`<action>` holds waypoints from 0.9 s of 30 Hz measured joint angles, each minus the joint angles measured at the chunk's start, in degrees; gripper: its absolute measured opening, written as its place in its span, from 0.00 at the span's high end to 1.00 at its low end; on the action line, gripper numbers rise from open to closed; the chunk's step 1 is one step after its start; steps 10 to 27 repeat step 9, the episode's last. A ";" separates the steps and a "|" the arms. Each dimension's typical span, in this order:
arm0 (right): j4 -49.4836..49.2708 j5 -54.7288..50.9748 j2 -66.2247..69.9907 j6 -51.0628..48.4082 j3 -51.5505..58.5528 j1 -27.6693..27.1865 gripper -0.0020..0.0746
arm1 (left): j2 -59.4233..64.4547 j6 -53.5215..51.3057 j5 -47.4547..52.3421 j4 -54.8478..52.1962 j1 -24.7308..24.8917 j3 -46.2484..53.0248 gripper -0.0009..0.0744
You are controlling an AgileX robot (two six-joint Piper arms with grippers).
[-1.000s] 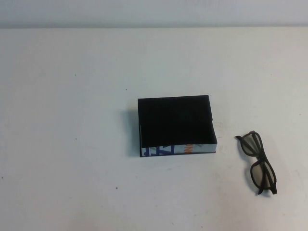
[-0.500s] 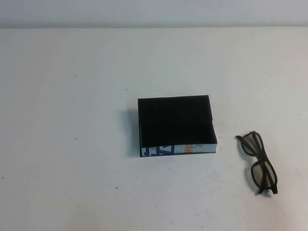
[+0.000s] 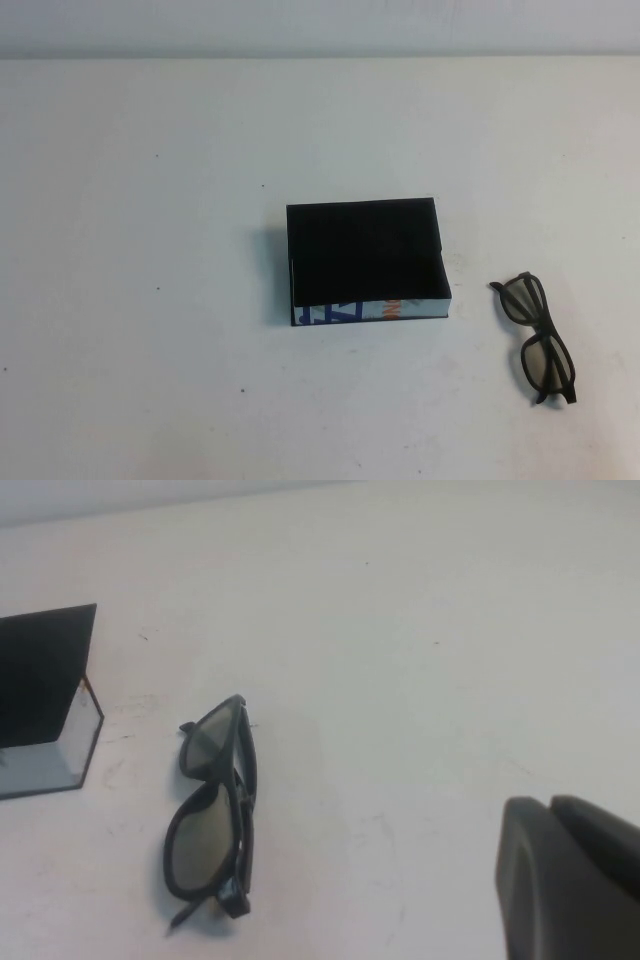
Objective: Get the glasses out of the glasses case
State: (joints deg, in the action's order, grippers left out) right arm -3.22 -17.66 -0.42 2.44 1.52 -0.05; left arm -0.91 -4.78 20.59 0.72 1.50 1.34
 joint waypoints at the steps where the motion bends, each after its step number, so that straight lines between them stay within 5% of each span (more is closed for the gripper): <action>1: 0.03 -0.12 0.00 0.00 0.00 0.00 0.99 | 0.00 0.00 0.00 0.00 0.00 0.00 0.99; 27: 1.26 -0.23 0.00 -4.48 0.00 0.00 0.99 | 0.00 0.00 0.00 0.00 0.00 0.00 0.99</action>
